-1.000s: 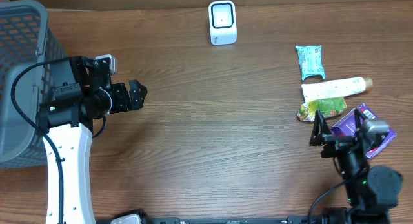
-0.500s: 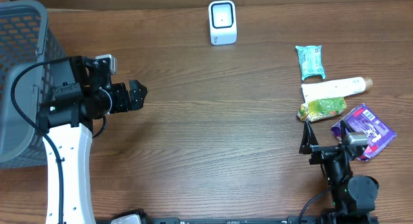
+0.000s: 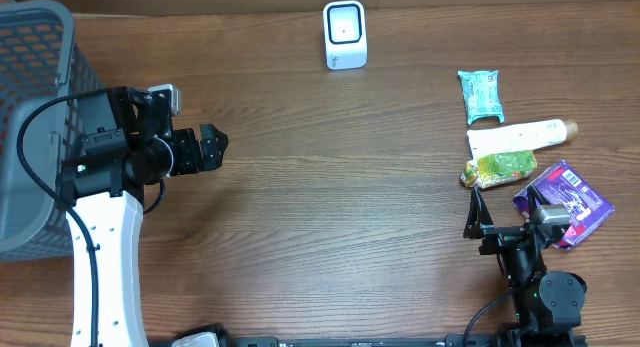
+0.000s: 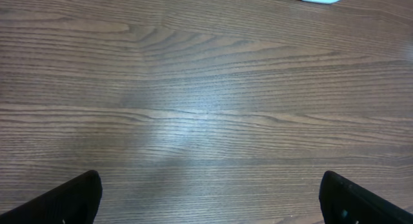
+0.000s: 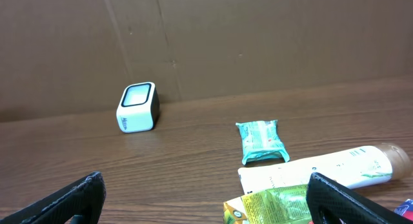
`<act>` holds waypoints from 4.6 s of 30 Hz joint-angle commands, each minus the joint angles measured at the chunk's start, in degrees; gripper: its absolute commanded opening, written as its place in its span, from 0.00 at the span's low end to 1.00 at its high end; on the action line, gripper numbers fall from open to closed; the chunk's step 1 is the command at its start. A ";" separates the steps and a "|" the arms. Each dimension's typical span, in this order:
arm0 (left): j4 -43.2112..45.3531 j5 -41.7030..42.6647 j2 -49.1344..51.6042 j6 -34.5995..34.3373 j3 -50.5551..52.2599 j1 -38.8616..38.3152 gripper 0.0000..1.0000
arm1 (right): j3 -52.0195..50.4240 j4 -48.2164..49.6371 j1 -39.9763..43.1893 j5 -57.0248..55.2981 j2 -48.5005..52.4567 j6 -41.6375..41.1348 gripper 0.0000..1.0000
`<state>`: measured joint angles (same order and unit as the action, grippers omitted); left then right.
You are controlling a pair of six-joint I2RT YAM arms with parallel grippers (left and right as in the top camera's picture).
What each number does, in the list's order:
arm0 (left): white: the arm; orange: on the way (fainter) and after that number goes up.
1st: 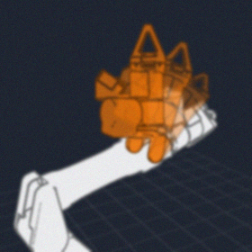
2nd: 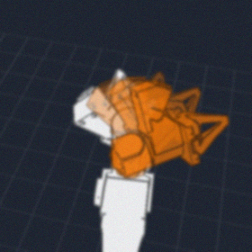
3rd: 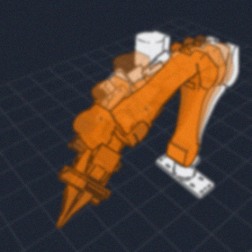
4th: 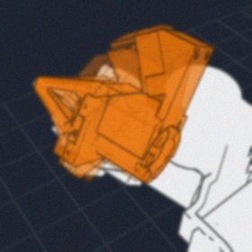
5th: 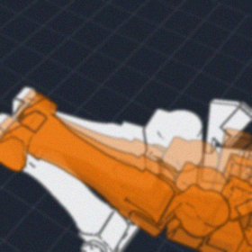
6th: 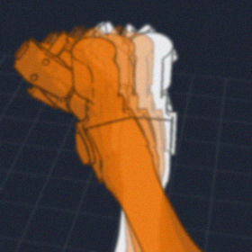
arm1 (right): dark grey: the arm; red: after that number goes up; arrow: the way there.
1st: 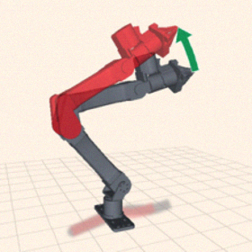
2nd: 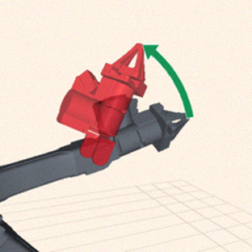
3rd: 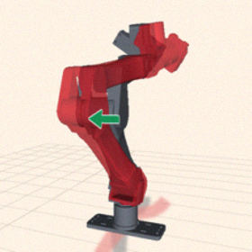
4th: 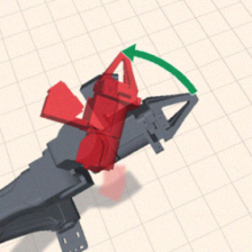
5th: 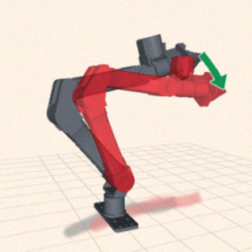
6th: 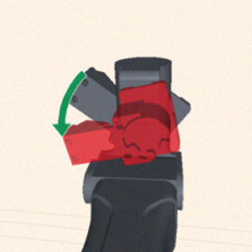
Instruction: Scan the item barcode
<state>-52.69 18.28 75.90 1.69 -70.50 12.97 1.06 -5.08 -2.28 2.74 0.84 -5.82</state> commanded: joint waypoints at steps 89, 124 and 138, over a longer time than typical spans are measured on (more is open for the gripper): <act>49.96 0.81 -75.63 27.91 70.23 -12.26 1.00 | -0.59 0.46 -0.28 -0.13 -0.68 -0.13 1.00; 49.94 0.81 -75.63 27.91 70.23 -12.26 1.00 | -0.59 0.46 -0.28 -0.13 -0.68 -0.13 1.00; 49.96 0.81 -75.63 27.91 70.23 -12.26 1.00 | -0.59 0.46 -0.28 -0.13 -0.68 -0.13 1.00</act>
<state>-2.61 18.50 0.91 28.75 -0.51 0.97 1.06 -5.08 -2.28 2.76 0.80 -5.82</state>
